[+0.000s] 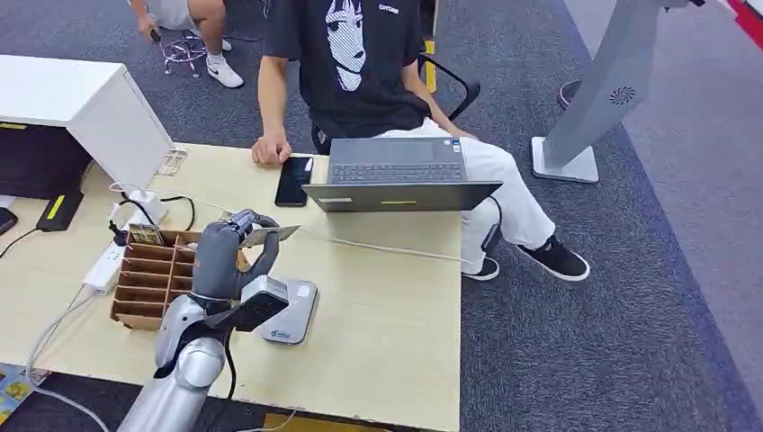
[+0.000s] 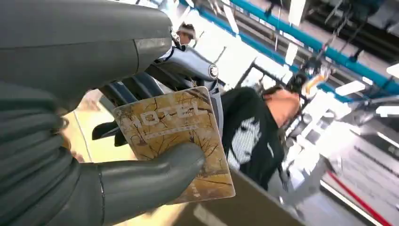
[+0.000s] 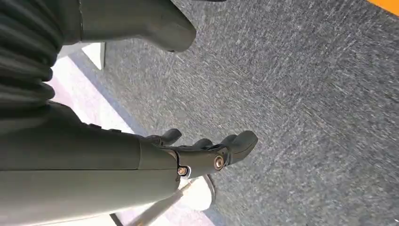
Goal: Pass the card to the sensor for recognition and then transmit it.
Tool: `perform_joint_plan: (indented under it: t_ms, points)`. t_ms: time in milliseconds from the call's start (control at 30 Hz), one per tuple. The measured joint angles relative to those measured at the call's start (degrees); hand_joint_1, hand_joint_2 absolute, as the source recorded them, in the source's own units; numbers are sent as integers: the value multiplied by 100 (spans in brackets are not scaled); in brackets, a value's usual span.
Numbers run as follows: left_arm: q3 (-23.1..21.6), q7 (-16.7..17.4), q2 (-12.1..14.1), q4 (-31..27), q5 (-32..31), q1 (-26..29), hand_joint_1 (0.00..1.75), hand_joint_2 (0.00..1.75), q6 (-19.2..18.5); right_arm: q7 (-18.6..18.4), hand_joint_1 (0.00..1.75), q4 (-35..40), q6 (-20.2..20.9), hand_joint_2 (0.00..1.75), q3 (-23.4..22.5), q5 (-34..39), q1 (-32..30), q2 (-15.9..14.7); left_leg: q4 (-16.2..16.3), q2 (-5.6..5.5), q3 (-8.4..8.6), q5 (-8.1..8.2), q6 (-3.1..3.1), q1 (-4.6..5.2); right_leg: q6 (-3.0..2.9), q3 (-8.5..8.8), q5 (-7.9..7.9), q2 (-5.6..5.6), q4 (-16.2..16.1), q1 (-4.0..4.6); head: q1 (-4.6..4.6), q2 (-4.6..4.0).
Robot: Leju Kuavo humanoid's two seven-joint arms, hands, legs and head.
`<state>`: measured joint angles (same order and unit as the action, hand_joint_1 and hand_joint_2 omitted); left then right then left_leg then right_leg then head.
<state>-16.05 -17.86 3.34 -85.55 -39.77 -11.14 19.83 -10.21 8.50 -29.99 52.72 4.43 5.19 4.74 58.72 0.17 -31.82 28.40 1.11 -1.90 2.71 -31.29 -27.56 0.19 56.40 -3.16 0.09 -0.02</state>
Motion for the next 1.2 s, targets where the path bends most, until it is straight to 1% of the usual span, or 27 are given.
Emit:
perform_joint_plan:
  t_ms: [100, 200, 267, 367, 400, 433, 467, 567, 600, 700, 833, 900, 1000, 1100, 1200]
  points:
    - [-124, 142, 9, 0, 393, 49, 175, 175, -327, -2, 0, -2, 2, 175, 0, 20, -28, -2, -1, 0, 1, 0, 0, -2, -1, -2, -1, 0, 2, 2, -2, 0]
    - [-133, 151, -2, 13, 974, 203, 175, 175, -631, -9, 0, -11, -4, 175, 0, 20, -46, 0, -2, 1, 1, 1, 2, -3, -1, -3, -1, 1, 3, 2, 0, 0]
    - [-133, 96, -7, 72, 1227, 336, 175, 175, -728, -13, 0, -11, -9, 175, 0, 15, -52, 0, -2, 1, -2, 1, 2, -3, 0, -3, -2, 1, 2, 2, 0, 0]
    - [-78, 66, -29, 203, 1319, 523, 175, 175, -744, -17, 0, -11, -17, 175, 2, -2, -56, 0, -2, 1, -4, 2, 1, -2, 1, -3, -3, 1, 1, 1, 0, 0]
    - [-50, 72, -35, 247, 1284, 593, 175, 175, -729, -17, 0, -11, -22, 175, 2, 0, -58, 0, -2, 1, -5, 2, 1, -2, 1, -3, -3, 1, 1, 1, 0, 0]
    - [-19, 149, -37, 280, 1178, 645, 175, 175, -709, -17, 0, -11, -26, 175, 2, 5, -60, 0, -2, 0, -5, 2, 1, -2, 1, -3, -3, 0, 0, 1, 2, 0]
    - [5, 307, -37, 315, 1041, 683, 175, 175, -691, -24, 0, -13, -31, 175, 2, 22, -60, 0, -2, 0, -5, 2, 1, -2, 1, -3, -3, 0, 0, 1, 2, 0]
    - [92, 998, -28, 420, 599, 757, 175, 175, -720, -55, 0, -17, -68, 175, 2, 92, -65, 0, -2, 0, -5, 1, 1, -2, 1, -3, -3, -1, 1, 1, 0, 0]
    - [153, 1106, -26, 446, 571, 788, 175, 175, -735, -59, 0, -17, -79, 175, 2, 110, -67, 0, -2, 1, -4, 1, 1, -2, 1, -3, -2, 0, 1, 1, 0, 0]
    - [330, 1196, -20, 483, 547, 873, 175, 175, -735, -72, 0, -20, -83, 175, 2, 116, -84, 0, -2, -1, -4, 1, 1, -2, 1, -3, -3, -1, 2, 1, 0, 0]
    - [435, 1207, 7, 520, 532, 927, 175, 175, -735, -87, 0, -20, -85, 175, 2, 116, -91, 0, -2, -1, -6, 1, 1, -2, 1, -3, -3, -1, 2, 1, 0, 0]
    - [444, 1308, 9, 527, 422, 931, 175, 175, -707, -107, 0, -20, -85, 175, 2, 118, -91, 0, -2, -1, -7, 1, 1, -2, 1, -3, -3, -1, 2, 1, 2, 0]
    - [499, 1667, 7, 573, -79, 948, 175, 175, -558, -129, 0, -20, -85, 175, 2, 123, -93, 0, -2, -1, -7, 1, 1, -2, 1, -3, -3, -1, 1, 1, 0, 0]
    - [534, 1775, 2, 619, -277, 945, 175, 175, -508, -140, 0, -20, -105, 175, 2, 123, -92, 0, -2, -1, -5, 1, 1, -2, 1, -3, -3, -1, 1, 1, 2, 0]
    - [586, 1742, -26, 693, -257, 946, 175, 175, -512, -138, 0, -20, -120, 175, 2, 120, -92, 0, -2, -1, -5, 1, 1, -2, 1, -3, -3, -1, 1, 1, 0, 0]
